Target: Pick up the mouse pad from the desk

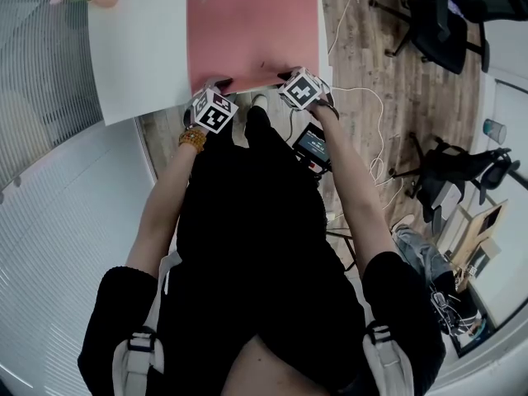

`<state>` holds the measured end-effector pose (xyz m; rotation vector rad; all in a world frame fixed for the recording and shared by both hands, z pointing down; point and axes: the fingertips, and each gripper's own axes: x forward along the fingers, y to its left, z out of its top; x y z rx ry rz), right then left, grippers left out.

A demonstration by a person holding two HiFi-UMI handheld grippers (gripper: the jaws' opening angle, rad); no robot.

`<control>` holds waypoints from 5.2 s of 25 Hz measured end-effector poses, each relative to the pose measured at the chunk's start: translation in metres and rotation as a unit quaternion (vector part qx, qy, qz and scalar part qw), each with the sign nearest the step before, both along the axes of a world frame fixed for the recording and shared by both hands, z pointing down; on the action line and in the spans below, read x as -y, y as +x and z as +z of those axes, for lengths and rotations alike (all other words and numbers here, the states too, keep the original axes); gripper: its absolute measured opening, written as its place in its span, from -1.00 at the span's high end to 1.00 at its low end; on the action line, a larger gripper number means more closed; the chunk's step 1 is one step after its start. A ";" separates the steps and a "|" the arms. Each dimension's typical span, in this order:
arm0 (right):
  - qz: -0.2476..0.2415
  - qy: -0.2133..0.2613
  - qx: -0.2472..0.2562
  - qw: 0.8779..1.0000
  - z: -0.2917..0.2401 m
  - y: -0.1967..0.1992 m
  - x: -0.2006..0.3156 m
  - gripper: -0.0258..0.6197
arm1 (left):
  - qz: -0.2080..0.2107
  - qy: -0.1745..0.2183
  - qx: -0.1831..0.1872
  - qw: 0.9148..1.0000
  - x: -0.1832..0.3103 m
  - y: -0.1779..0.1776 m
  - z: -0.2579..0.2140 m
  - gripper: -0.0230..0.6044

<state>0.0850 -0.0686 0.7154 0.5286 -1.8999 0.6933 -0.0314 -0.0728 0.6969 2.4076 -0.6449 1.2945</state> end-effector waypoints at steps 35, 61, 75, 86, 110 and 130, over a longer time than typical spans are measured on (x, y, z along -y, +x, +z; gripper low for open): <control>-0.065 -0.036 0.093 0.993 -0.084 -0.006 -0.051 0.77 | -0.075 -0.060 -0.132 0.987 -0.059 0.010 -0.078 0.79; -0.067 0.034 0.141 0.987 -0.201 -0.018 -0.042 0.78 | -0.112 0.041 -0.173 0.978 -0.027 0.000 -0.204 0.81; -0.075 0.061 0.185 0.978 -0.256 -0.021 -0.027 0.78 | -0.109 0.099 -0.189 0.971 0.001 -0.002 -0.260 0.82; -0.101 0.116 0.184 0.971 -0.300 -0.016 -0.011 0.78 | -0.080 0.176 -0.192 0.962 0.028 0.001 -0.304 0.81; 0.129 0.349 0.187 0.909 -0.389 0.024 0.064 0.78 | -0.152 0.372 -0.258 0.879 0.076 0.021 -0.388 0.82; 0.288 0.521 0.208 0.777 -0.424 0.029 0.063 0.76 | -0.194 0.422 -0.292 0.836 0.071 0.020 -0.413 0.81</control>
